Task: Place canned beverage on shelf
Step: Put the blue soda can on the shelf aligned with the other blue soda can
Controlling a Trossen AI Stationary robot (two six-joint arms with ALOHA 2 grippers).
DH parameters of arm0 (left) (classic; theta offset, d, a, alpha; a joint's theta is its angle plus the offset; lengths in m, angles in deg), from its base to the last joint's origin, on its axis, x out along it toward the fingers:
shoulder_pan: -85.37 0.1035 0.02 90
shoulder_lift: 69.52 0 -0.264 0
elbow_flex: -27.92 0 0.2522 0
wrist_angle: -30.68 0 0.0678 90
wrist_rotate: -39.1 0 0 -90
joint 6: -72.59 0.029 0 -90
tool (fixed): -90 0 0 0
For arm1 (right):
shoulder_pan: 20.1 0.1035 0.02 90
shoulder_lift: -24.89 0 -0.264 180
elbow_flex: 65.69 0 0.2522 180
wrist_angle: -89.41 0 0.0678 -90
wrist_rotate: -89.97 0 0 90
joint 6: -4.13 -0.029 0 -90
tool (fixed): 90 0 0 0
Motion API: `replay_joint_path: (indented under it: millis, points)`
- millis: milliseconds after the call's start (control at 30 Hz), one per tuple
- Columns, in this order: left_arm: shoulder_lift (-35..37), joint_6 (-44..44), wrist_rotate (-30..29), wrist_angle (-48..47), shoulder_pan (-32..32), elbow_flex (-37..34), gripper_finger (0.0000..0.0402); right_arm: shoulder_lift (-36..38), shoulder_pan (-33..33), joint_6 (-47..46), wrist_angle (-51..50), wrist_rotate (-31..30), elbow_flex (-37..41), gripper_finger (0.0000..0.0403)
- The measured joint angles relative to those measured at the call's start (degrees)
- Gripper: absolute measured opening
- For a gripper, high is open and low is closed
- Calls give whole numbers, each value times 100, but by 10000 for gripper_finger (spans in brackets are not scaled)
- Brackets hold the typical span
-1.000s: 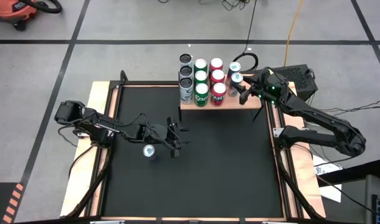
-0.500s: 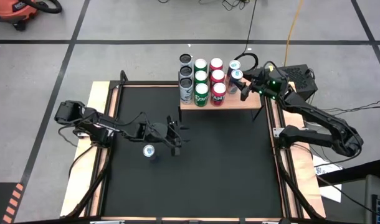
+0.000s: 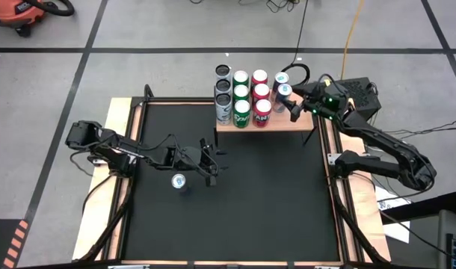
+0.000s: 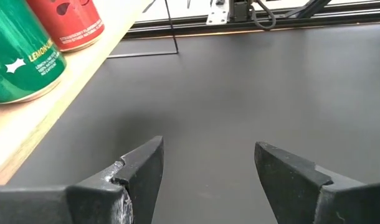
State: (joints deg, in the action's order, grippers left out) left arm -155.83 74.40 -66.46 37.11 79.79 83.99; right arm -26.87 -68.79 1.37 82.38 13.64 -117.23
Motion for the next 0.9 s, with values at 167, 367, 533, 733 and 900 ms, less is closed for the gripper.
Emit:
replay_joint_path:
  millis: [167,367,533,733,900]
  points:
    - [0,0,-33,-10,-2,0,249,171,0,8,-28,-7,0,309]
    - [509,2,-880,-801,-147,2,249,768,0,-134,-44,-3,0,310]
    - [1515,-132,-1615,-1984,-455,2,249,1385,10,-415,-177,88,-7,310]
    - [2775,-199,-1360,-2936,-1069,2,256,1944,397,-792,-270,791,-9,310]
    - [3431,-852,-845,-3772,-1565,4,300,2115,1043,-990,-223,881,118,303]
